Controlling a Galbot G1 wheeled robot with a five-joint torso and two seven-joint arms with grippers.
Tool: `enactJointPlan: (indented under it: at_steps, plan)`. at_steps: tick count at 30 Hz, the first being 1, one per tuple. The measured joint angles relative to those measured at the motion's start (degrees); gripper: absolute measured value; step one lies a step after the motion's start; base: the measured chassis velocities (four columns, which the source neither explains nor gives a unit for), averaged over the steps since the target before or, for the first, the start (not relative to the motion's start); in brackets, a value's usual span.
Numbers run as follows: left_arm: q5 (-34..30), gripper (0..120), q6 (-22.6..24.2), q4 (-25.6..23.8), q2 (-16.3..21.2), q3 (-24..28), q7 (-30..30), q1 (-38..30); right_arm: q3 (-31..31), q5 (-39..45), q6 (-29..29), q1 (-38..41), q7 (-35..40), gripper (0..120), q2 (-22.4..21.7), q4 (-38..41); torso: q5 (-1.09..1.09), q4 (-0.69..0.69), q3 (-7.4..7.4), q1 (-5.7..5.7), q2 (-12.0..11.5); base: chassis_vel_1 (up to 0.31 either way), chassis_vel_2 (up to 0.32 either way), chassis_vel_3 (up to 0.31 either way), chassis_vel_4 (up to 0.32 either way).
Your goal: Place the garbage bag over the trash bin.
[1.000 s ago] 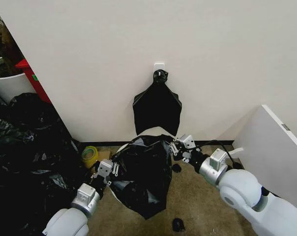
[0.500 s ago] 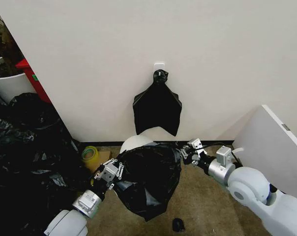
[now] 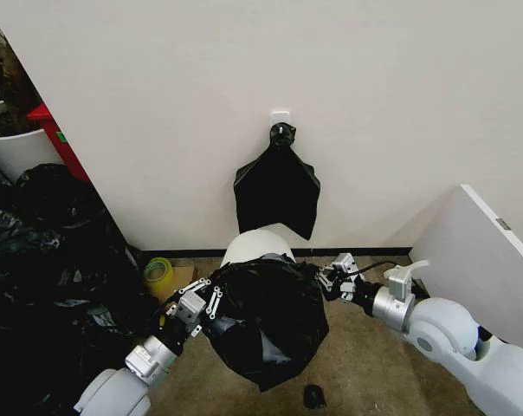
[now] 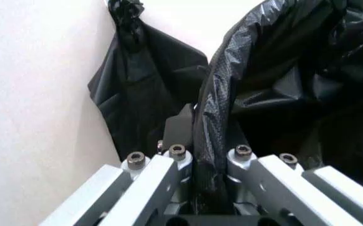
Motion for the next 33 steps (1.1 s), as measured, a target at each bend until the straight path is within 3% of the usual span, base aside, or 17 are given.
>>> enactJointPlan:
  at_steps: [4, 11, 20, 30, 33]
  plan:
    - [-1.37, 3, 0.66, 0.3, -0.4, 0.37, -0.28, -0.02, -0.12, -2.71, 4.07, -0.15, -1.95, 0, 0.89, -1.41, 0.0, 0.01, 0.0, 0.0, 0.0, 0.0, 0.0, 0.0, 0.0]
    - [-3.83, 3, 3.94, 0.5, -1.01, 0.56, -2.38, -0.69, 0.28, -4.33, 5.18, -1.18, -3.02, 0, 1.2, -1.31, 0.0, 0.0, 0.0, 0.0, 0.0, 0.0, 0.0, 0.0, 0.0]
    - [-7.64, 3, 7.19, 1.36, -1.19, -0.23, -4.55, -1.22, 3.41, 1.82, 2.51, -2.42, -1.33, 36, 0.98, -0.26, 0.0, 0.0, 0.0, 0.0, 0.0, 0.0, 0.0, 0.0, 0.0]
    - [-10.2, 3, 10.54, 1.38, -1.64, -0.71, -7.62, -1.18, 10.77, 10.63, -0.65, -5.28, 0.97, 66, 1.16, 0.83, 0.0, 0.0, 0.0, 0.0, 0.0, 0.0, 0.0, 0.0, 0.0]
    - [-13.53, 3, 15.01, 0.82, -2.91, -0.74, -12.37, -1.2, 15.94, 11.95, -5.31, -9.52, 9.14, 83, 2.63, 5.54, -0.01, -0.01, 0.0, 0.0, 0.0, 0.0, 0.0, 0.0, 0.0]
